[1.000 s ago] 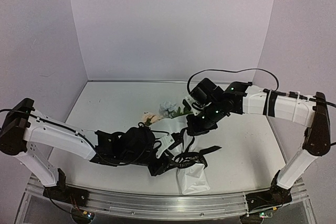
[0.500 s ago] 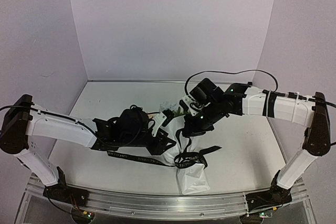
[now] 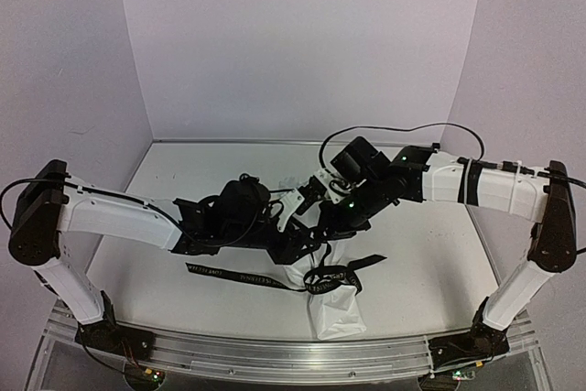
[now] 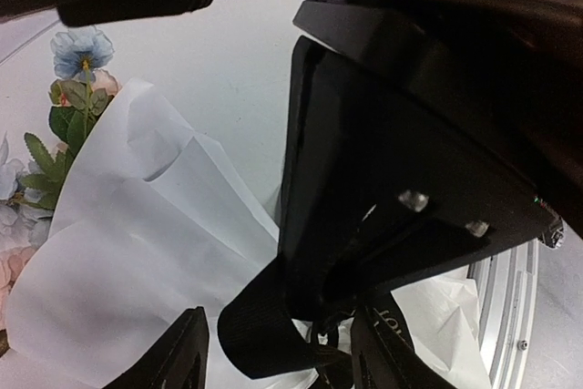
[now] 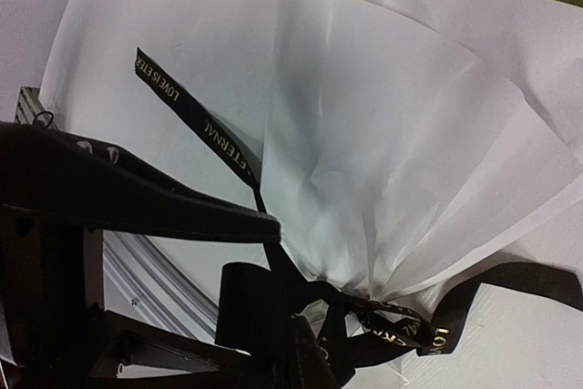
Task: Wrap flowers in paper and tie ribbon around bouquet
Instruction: Cross the half-tied ribbon over the folded bouquet.
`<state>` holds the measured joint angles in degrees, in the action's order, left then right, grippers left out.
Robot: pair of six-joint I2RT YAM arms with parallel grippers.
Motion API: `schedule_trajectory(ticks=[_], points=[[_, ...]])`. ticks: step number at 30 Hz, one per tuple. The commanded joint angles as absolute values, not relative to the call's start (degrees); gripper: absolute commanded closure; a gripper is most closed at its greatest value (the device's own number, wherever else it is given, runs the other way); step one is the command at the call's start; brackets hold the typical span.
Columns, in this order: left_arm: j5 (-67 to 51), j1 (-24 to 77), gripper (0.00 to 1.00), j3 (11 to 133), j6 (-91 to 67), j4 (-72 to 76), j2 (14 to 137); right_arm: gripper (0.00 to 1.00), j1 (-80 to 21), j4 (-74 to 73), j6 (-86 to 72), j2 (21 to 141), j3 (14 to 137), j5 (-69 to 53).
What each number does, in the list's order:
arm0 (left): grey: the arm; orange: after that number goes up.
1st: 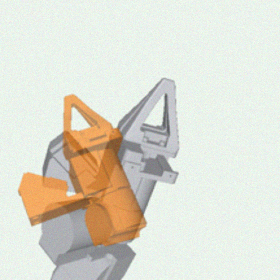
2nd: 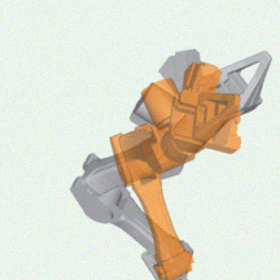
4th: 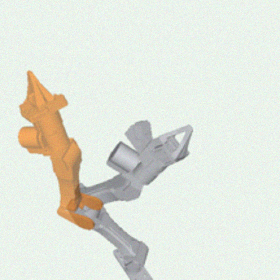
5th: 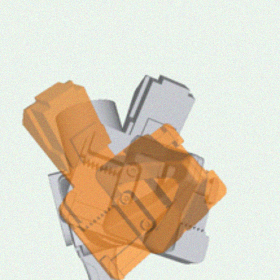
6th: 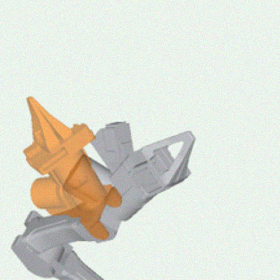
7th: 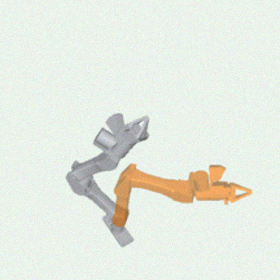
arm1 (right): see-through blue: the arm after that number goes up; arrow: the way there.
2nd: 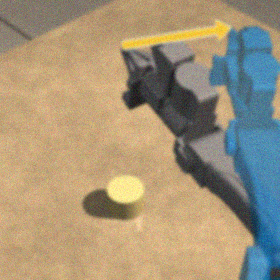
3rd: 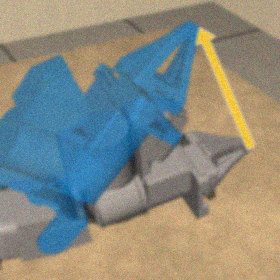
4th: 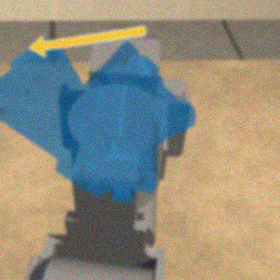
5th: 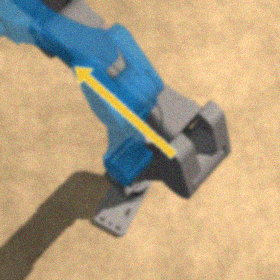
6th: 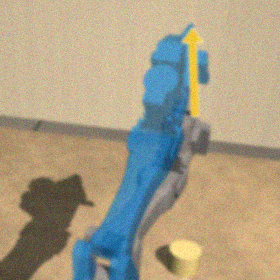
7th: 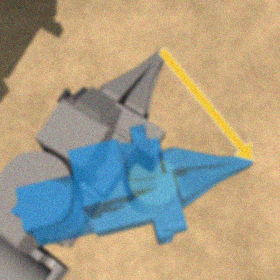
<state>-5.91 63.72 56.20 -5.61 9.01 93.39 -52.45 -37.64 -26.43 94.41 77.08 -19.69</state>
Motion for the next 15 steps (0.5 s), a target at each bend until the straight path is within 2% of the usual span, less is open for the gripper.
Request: schedule_trajectory(ticks=[1, 4, 6, 7, 9, 10, 15], points=[[-6.93, 63.37, 0.53, 59.68, -3.67, 8.96, 94.73, 1.00, -52.81, -37.30, -25.93, 93.90, 77.23, -20.94], [-6.35, 63.36, 0.63, 59.64, -3.55, 9.27, 94.91, 1.00, -52.80, -38.07, -25.57, 93.95, 77.32, -21.16], [-5.77, 63.37, 0.76, 59.51, -3.61, 9.61, 94.99, 1.00, -52.81, -38.91, -25.13, 93.83, 77.36, -21.12], [-5.29, 63.37, 0.84, 59.38, -3.74, 9.77, 95.00, 0.97, -52.80, -39.23, -24.81, 93.57, 77.10, -20.89], [-4.31, 63.36, 0.99, 59.14, -4.17, 10.07, 95.04, 0.81, -52.81, -39.46, -23.88, 92.40, 76.02, -19.94], [-3.94, 63.33, 1.00, 59.01, -4.46, 10.18, 95.08, 0.71, -52.78, -39.46, -23.33, 91.52, 75.19, -19.17], [-2.82, 63.13, 1.00, 57.77, -6.91, 11.23, 94.80, 0.50, -52.80, -39.21, -19.13, 85.56, 69.33, -15.62]])
